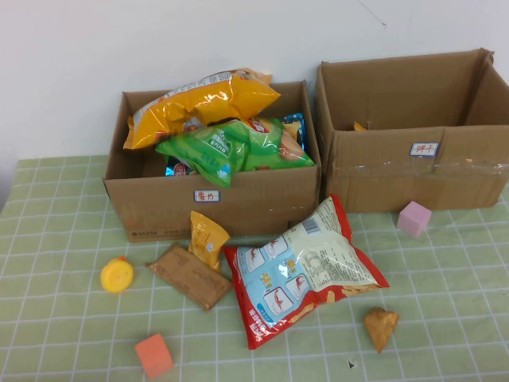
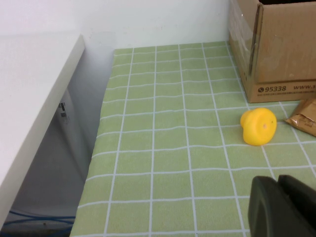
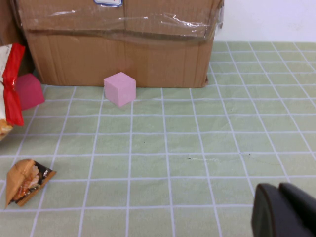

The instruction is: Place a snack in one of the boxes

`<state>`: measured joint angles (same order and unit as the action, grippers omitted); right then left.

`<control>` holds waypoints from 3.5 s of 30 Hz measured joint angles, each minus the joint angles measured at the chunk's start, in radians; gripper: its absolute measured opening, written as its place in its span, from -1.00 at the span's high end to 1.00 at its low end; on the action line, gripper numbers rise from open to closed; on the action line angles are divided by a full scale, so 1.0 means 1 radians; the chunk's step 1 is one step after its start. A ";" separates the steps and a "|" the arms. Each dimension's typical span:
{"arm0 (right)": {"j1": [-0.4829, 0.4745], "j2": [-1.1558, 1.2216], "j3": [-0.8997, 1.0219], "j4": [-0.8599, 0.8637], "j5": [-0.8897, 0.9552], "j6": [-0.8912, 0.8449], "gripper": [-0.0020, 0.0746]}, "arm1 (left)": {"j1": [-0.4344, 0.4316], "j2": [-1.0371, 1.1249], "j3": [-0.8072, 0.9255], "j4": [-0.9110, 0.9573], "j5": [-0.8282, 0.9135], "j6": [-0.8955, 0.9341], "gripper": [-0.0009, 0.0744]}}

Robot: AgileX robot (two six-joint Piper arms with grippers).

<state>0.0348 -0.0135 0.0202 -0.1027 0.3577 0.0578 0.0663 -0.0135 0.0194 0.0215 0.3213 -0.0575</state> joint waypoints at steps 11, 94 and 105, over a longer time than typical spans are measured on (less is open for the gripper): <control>0.000 0.000 0.000 0.000 0.000 0.000 0.95 | 0.000 0.000 0.000 0.000 0.000 0.000 0.98; 0.301 1.815 -1.308 0.538 0.390 -0.449 -0.64 | 0.000 0.000 0.000 0.000 0.000 0.000 0.98; 0.303 1.949 -1.308 0.724 0.254 -0.534 -0.83 | 0.000 0.000 -0.001 0.000 0.000 0.000 0.98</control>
<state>0.3374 1.9351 -1.2883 0.6209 0.6121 -0.4764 0.0663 -0.0135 0.0182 0.0215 0.3213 -0.0575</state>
